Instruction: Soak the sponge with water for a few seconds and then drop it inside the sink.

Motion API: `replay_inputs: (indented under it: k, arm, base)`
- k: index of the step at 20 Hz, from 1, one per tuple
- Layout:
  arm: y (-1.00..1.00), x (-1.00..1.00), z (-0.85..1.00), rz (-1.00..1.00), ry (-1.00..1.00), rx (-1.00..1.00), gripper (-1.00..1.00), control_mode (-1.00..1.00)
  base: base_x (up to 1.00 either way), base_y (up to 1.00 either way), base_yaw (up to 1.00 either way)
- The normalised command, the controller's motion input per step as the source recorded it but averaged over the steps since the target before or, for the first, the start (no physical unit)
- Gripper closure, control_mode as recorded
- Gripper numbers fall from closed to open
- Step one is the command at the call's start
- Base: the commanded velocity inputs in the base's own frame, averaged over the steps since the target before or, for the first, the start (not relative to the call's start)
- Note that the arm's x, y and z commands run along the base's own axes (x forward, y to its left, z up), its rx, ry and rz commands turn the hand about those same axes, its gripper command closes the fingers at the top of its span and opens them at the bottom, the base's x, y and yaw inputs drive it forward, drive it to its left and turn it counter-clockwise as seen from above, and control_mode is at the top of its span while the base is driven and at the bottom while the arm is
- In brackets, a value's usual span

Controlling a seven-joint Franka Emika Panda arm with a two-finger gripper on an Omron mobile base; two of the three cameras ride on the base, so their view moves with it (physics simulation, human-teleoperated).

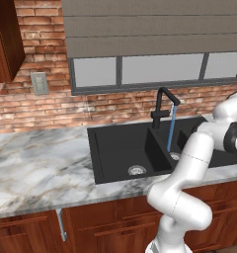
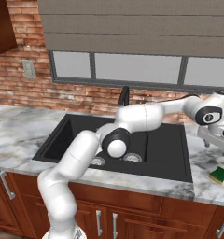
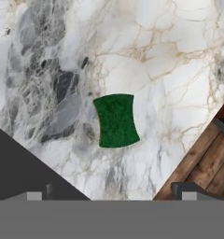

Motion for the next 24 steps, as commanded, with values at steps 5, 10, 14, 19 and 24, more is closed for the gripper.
replay_inputs:
  k: [5, 10, 14, 19, 24]
  arm:
    - [-0.32, 0.01, 0.0, 0.0, 0.0, 0.04, -1.0, -1.0]
    - [-0.22, 0.0, 0.02, 0.0, -0.01, 0.03, -1.0, -1.0]
    - [-0.08, 0.0, 0.0, 0.0, 0.0, 0.05, -1.0, -1.0]
    - [-0.01, 0.01, 0.0, 0.0, 0.0, 0.05, -1.0, -1.0]
    - [0.0, 0.15, -0.16, 0.0, 0.0, 0.06, -1.0, -1.0]
  base:
    - [0.0, 0.0, 0.0]
    - [0.0, 0.0, 0.0]
    - [0.0, 0.0, 0.0]
    - [0.0, 0.0, 0.0]
    - [0.0, 0.0, 0.0]
